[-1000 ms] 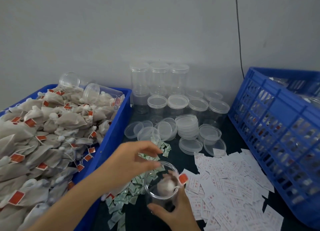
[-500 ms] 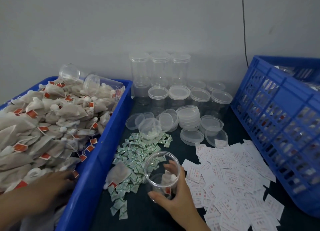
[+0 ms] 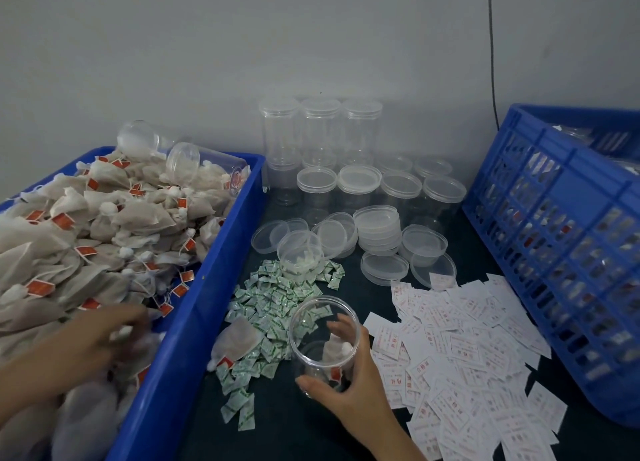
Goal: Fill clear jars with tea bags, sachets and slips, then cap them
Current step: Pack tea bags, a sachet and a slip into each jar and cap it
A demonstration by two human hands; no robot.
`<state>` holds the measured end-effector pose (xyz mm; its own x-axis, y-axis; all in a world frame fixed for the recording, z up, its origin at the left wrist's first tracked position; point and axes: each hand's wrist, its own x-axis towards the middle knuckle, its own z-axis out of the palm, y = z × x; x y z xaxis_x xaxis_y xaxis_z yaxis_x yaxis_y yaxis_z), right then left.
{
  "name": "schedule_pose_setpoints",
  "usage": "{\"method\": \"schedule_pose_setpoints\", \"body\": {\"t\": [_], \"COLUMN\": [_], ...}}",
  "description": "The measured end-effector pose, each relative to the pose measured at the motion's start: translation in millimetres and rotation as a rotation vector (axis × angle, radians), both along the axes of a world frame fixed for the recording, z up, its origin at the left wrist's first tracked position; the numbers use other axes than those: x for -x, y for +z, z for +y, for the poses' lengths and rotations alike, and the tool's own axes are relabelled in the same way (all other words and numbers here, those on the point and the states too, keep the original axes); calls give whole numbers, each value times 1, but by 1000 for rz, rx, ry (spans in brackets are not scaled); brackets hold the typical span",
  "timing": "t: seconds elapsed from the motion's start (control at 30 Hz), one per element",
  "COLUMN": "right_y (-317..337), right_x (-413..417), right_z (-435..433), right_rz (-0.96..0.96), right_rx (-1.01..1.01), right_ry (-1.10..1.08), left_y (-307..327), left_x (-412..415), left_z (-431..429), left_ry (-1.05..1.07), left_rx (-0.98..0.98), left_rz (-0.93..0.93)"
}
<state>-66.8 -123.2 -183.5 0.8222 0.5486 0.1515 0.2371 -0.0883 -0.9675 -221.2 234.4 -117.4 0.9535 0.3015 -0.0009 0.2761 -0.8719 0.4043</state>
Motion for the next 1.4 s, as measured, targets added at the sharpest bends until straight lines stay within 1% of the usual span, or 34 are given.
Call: {"method": "schedule_pose_setpoints", "body": {"t": [0.1, 0.2, 0.3, 0.4, 0.47, 0.6, 0.73, 0.8, 0.83, 0.93, 1.03, 1.17, 1.4], "right_y": [0, -1, -3, -4, -5, -5, -5, -4, -4, -4, -6, -8, -4], "right_x": [0, 0, 0, 0, 0, 0, -1, -1, 0, -1, -1, -1, -1], "right_z": [-1, -1, 0, -1, -1, 0, -1, -1, -1, 0, 1, 1, 2], "right_rz": [-3, -2, -14, -24, -24, -15, -13, -15, -15, -9, -9, -12, -15], "right_rx": [5, 7, 14, 17, 14, 9, 8, 11, 12, 11, 15, 15, 9], "right_ry": [9, 12, 2, -3, -1, 7, 5, 3, 3, -7, -15, -14, -25], "left_y": [-4, 1, 15, 18, 26, 55, 96, 112, 118, 119, 114, 124, 183], "left_x": [-5, -7, -16, -24, -27, -42, -61, -69, -72, -83, -93, -102, -113], "left_z": [26, 41, 35, 21, 15, -10, -60, -85, -97, -131, -161, -176, -170], "left_ry": [169, 172, 171, 204, 234, 242, 152, 102, 80, 56, 43, 45, 83], "left_rx": [21, 54, 38, -31, 16, 145, 157, 178, 232, 548, 796, 973, 1232], "left_rz": [-79, -162, -130, -104, -123, -253, -415, -453, -454, -415, -393, -432, -651]}}
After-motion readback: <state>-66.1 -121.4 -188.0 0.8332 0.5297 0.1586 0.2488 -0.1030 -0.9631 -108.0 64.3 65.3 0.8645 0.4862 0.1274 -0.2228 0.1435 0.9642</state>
